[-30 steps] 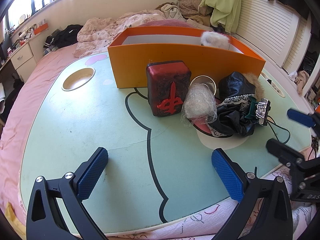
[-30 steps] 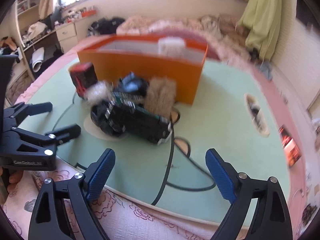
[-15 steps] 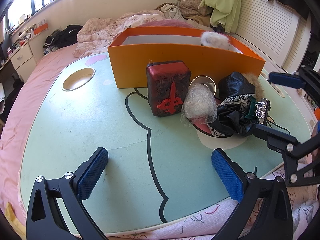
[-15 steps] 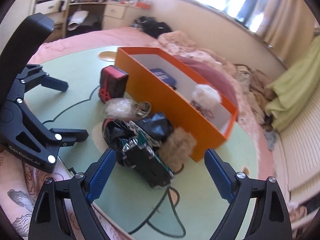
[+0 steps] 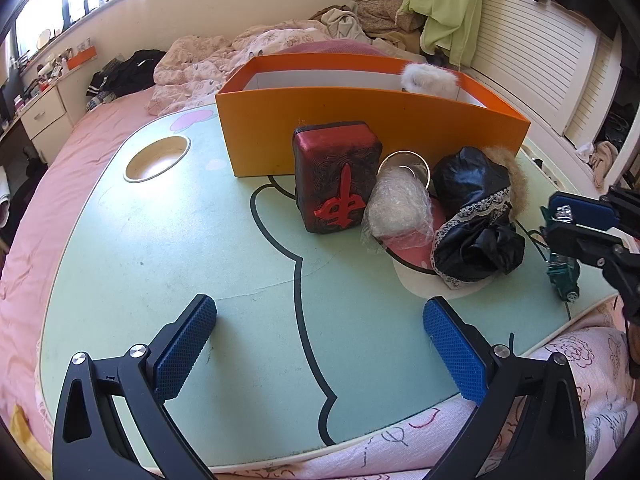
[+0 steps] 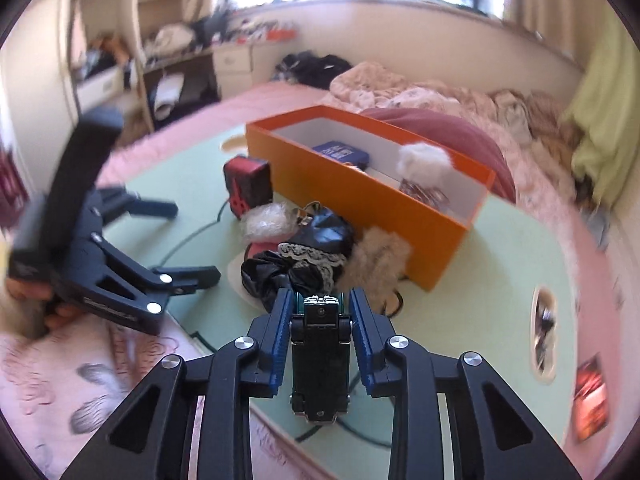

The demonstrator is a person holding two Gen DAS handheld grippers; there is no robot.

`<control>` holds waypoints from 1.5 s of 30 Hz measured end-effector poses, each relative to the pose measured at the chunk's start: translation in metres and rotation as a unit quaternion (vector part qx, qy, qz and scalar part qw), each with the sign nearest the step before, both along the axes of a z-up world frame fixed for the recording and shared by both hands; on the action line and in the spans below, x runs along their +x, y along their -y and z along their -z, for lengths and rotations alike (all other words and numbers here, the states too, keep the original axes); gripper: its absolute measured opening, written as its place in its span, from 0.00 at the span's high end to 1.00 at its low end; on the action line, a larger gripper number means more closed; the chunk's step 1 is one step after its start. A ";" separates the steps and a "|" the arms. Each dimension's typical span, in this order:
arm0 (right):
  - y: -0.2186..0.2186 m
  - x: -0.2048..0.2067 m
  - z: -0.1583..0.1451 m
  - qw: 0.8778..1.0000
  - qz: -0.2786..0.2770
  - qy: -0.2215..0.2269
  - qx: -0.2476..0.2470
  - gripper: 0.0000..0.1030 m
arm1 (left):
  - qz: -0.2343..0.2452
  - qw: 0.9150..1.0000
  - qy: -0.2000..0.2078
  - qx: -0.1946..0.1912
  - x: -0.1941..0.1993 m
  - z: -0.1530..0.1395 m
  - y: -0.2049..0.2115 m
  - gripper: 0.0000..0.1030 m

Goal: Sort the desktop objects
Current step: 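Reach the right tool to the green toy car and close on it, then grasp the red case with the left tool while the right tool holds the green car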

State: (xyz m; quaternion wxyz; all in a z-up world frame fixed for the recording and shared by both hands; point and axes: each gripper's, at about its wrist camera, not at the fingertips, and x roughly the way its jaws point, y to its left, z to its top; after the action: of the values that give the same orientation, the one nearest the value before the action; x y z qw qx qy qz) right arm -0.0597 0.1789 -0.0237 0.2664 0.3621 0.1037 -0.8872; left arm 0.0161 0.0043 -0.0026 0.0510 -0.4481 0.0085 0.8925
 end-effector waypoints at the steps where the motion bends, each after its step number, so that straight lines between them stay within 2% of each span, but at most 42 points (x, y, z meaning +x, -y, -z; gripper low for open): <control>1: -0.006 -0.002 0.000 1.000 0.008 0.012 -0.018 0.73 | 0.000 1.000 0.000 0.000 0.000 0.000 0.000 0.00; 5: -0.031 -0.014 0.004 0.990 0.031 0.089 -0.109 0.73 | 0.000 1.000 0.000 0.000 0.000 0.000 0.000 0.00; 8: -0.040 -0.018 0.013 0.984 0.062 0.112 -0.120 0.71 | 0.000 1.000 0.000 0.000 0.001 0.000 0.001 0.00; 10: -0.040 -0.017 0.018 0.983 0.077 0.119 -0.115 0.54 | 0.000 1.000 0.000 0.000 0.001 0.000 0.001 0.00; 11: -0.039 -0.017 0.020 0.983 0.079 0.120 -0.115 0.51 | 0.000 1.000 0.000 0.000 0.001 0.000 0.001 0.00; 15: -0.031 -0.011 0.018 0.988 0.091 0.096 -0.083 0.41 | 0.001 1.000 0.000 0.000 0.001 0.000 0.001 0.00; 17: -0.027 -0.003 0.015 0.990 0.113 0.068 -0.053 0.38 | 0.001 1.000 0.000 0.000 0.001 0.000 0.001 0.00; 19: -0.022 0.008 0.013 0.990 0.133 0.035 -0.027 0.28 | 0.001 1.000 0.000 0.000 0.001 0.000 0.001 0.00; 22: -0.015 0.019 0.016 0.990 0.141 0.003 0.009 0.22 | 0.001 1.000 0.000 0.000 0.001 0.001 0.002 0.00; 24: -0.009 0.022 0.024 0.990 0.141 -0.001 0.028 0.21 | 0.001 1.000 0.000 0.001 0.001 0.001 0.001 0.00; 25: -0.007 0.019 0.030 0.990 0.139 0.007 0.039 0.24 | 0.001 1.000 0.000 0.000 0.001 0.001 0.002 0.00; 26: -0.007 0.017 0.031 0.991 0.132 0.009 0.027 0.29 | 0.001 1.000 0.000 0.001 0.001 0.001 0.002 0.00; 27: -0.010 0.016 0.030 0.992 0.128 0.009 0.016 0.55 | 0.001 1.000 -0.002 0.004 0.002 0.000 0.003 0.00; 28: -0.014 0.016 0.029 0.991 0.137 0.007 0.011 0.73 | 0.000 1.000 -0.006 0.017 0.005 -0.003 0.004 0.00; 34: -0.023 0.018 0.028 0.990 0.142 0.005 -0.013 0.74 | -0.020 0.995 -0.035 0.096 0.006 -0.018 0.025 0.00; 37: -0.022 0.018 0.028 0.990 0.139 0.005 -0.011 0.74 | -0.042 0.991 -0.067 0.107 -0.002 -0.033 0.030 0.00; 39: -0.023 0.018 0.028 0.990 0.138 0.005 -0.011 0.73 | -0.045 0.991 -0.070 0.101 -0.013 -0.038 0.029 0.03; 42: -0.022 0.018 0.028 0.990 0.139 0.005 -0.011 0.73 | -0.037 0.996 -0.052 0.070 -0.040 -0.035 0.017 0.24; 44: -0.022 0.018 0.028 0.990 0.139 0.005 -0.011 0.73 | -0.028 0.997 -0.038 0.065 -0.055 -0.030 0.010 0.38; 45: -0.022 0.018 0.027 0.990 0.139 0.005 -0.011 0.73 | -0.026 0.997 -0.032 0.069 -0.058 -0.026 0.010 0.51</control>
State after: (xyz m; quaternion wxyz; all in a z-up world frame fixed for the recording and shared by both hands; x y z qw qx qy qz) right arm -0.0416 0.2008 -0.0512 0.1447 0.3744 0.0409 -0.9150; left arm -0.0420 -0.0056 0.0237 0.0582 -0.4149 -0.0635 0.9058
